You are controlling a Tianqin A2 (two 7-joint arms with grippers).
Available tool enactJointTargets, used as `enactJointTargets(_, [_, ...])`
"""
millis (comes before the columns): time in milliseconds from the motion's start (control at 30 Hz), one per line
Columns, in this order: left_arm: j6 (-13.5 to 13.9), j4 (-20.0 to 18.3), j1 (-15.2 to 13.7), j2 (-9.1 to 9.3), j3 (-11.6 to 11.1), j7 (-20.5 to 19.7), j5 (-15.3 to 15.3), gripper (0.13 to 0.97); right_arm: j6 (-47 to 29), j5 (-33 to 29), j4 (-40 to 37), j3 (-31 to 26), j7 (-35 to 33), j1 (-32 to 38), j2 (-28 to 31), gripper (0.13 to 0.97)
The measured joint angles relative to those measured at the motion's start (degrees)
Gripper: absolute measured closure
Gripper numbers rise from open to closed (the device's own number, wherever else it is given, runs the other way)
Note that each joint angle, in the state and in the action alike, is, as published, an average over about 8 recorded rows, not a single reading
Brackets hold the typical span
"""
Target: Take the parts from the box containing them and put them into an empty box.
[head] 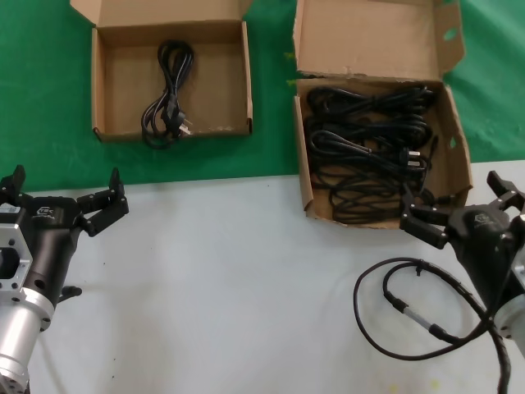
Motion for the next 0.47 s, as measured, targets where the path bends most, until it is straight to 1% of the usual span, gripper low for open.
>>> enactJointTargets(467, [0.00,0.00,0.00,0.00,0.00,0.00,0.00,0.132,0.00,0.00,0.00,0.00,0.00,0.00,0.00,0.129])
